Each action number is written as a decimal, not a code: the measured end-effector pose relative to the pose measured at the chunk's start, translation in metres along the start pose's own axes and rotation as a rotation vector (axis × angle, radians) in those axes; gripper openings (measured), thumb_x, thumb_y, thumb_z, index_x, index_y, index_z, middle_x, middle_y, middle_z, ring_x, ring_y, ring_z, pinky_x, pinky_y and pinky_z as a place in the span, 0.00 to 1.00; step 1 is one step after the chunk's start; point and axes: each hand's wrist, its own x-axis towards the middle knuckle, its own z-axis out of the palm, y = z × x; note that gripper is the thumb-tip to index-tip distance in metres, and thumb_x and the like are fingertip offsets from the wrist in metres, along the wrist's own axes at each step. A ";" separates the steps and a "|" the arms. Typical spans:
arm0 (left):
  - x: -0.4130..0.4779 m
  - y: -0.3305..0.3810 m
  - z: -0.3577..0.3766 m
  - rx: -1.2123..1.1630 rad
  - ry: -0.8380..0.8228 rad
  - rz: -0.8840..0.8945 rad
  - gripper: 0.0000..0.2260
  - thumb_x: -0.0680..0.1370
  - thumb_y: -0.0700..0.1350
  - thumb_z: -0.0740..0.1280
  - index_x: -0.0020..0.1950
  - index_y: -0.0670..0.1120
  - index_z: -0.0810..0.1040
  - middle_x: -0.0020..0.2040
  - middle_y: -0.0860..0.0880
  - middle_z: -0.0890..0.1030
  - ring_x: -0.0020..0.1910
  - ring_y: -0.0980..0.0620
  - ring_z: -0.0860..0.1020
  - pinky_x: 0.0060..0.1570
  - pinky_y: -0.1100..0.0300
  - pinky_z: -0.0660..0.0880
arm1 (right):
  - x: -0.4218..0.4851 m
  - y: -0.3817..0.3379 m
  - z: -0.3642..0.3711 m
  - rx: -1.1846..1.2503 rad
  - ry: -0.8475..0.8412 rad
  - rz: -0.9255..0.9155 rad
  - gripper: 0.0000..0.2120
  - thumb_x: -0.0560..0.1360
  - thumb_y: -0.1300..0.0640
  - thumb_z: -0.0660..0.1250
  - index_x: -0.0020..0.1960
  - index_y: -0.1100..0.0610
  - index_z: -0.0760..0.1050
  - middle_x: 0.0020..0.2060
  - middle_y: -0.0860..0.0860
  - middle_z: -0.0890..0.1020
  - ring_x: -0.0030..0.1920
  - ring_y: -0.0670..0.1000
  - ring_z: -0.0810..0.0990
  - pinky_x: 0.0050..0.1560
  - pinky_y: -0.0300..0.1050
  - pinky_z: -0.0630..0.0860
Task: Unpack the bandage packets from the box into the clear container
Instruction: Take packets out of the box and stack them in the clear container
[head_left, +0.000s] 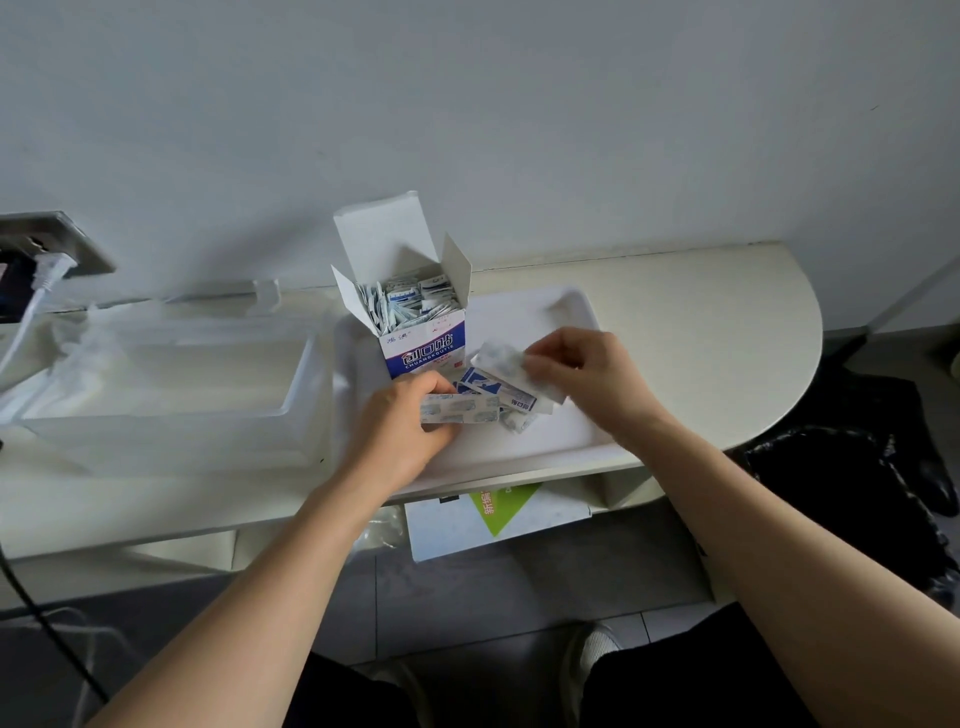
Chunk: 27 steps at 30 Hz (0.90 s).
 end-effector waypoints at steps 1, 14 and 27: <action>-0.001 0.003 0.000 0.011 0.014 0.017 0.11 0.70 0.39 0.74 0.48 0.51 0.77 0.47 0.52 0.79 0.45 0.50 0.77 0.41 0.59 0.72 | -0.002 -0.001 0.007 -0.100 -0.036 -0.047 0.01 0.72 0.57 0.72 0.43 0.55 0.81 0.35 0.47 0.82 0.32 0.41 0.75 0.33 0.30 0.70; -0.007 0.011 0.002 0.101 0.002 0.152 0.09 0.68 0.39 0.73 0.46 0.46 0.80 0.43 0.54 0.75 0.44 0.48 0.76 0.40 0.57 0.71 | -0.002 -0.002 0.015 -0.215 -0.013 -0.178 0.02 0.74 0.60 0.69 0.43 0.56 0.81 0.36 0.47 0.82 0.35 0.42 0.76 0.36 0.29 0.69; -0.012 0.016 0.003 0.192 0.070 0.139 0.26 0.67 0.54 0.75 0.63 0.53 0.72 0.52 0.53 0.71 0.48 0.53 0.74 0.42 0.57 0.74 | -0.009 0.006 0.020 -0.422 -0.248 -0.287 0.03 0.71 0.58 0.72 0.44 0.56 0.82 0.35 0.50 0.82 0.31 0.46 0.72 0.35 0.37 0.67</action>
